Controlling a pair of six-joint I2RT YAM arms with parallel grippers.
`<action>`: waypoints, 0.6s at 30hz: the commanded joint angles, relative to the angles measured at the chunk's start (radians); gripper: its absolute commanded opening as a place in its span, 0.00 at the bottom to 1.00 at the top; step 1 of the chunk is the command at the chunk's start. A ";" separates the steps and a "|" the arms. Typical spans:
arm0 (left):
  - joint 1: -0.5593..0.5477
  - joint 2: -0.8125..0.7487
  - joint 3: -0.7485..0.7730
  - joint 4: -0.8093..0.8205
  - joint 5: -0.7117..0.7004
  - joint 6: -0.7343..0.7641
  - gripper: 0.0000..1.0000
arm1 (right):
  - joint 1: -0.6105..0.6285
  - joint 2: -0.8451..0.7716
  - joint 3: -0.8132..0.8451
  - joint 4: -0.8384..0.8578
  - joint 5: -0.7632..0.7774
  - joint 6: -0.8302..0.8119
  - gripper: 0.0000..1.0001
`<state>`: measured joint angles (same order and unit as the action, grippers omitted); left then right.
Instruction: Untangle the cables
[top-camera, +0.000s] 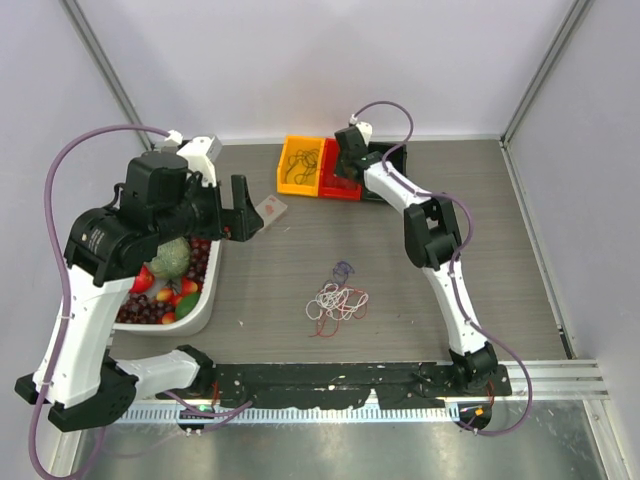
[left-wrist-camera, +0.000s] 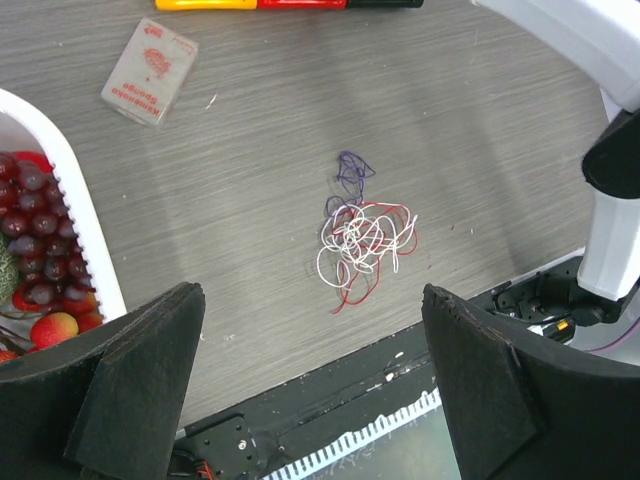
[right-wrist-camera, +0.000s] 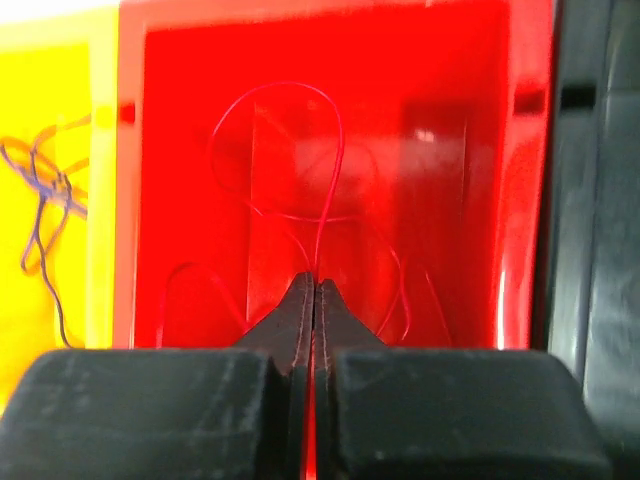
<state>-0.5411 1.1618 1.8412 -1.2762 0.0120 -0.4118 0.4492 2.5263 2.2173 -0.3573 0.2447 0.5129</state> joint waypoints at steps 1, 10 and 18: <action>0.003 -0.020 -0.029 0.037 0.016 -0.030 0.94 | 0.032 -0.162 -0.117 0.020 0.062 -0.025 0.01; 0.001 -0.025 -0.100 0.031 0.072 -0.137 0.94 | 0.032 -0.136 0.098 -0.194 0.065 -0.037 0.34; 0.001 -0.068 -0.434 0.276 0.221 -0.295 0.89 | 0.055 -0.423 -0.190 -0.398 -0.020 0.022 0.56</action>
<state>-0.5411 1.1183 1.5517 -1.1736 0.1249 -0.5983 0.4824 2.3192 2.2398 -0.6468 0.2821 0.5121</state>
